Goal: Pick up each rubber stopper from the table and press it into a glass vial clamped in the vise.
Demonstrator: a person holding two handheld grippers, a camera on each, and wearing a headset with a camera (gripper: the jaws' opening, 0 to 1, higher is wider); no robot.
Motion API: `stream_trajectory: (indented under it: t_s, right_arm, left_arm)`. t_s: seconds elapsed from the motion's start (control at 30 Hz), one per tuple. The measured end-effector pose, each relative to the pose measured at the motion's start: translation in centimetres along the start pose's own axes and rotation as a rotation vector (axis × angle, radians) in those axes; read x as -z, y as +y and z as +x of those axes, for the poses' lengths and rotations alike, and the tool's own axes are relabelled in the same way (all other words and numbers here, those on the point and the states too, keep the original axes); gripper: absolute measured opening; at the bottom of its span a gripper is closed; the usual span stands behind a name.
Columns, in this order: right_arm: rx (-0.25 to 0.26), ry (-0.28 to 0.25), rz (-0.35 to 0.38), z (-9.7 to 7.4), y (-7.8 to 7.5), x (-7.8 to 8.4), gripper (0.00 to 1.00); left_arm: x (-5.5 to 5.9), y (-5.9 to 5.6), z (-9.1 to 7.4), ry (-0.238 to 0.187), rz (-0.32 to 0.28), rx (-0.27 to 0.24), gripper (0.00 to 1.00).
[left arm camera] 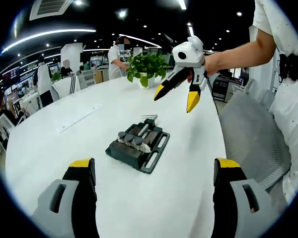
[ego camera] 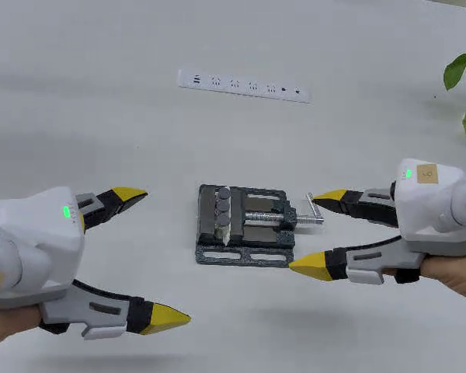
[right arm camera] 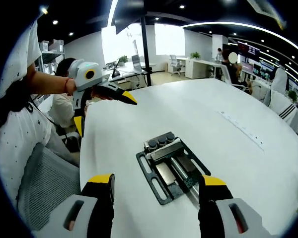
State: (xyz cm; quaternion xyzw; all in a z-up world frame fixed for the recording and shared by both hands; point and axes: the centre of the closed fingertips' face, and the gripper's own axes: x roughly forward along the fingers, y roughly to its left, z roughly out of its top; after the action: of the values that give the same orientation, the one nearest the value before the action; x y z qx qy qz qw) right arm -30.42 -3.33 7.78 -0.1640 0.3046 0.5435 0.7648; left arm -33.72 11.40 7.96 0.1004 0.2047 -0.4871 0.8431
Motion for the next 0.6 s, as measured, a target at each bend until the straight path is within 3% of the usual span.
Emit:
stream_trajectory:
  t_s: [0.27, 0.6]
  right_arm:
    - [0.014, -0.102, 0.036, -1.1, 0.4, 0.6, 0.81]
    - [0.023, -0.136, 0.056, -1.8, 0.4, 1.0, 0.85]
  left_arm:
    - [0.0, -0.4, 0.3, 0.023, 0.007, 0.002, 0.99]
    - [0.4, -0.6, 0.6, 0.046, 0.014, 0.010, 0.99]
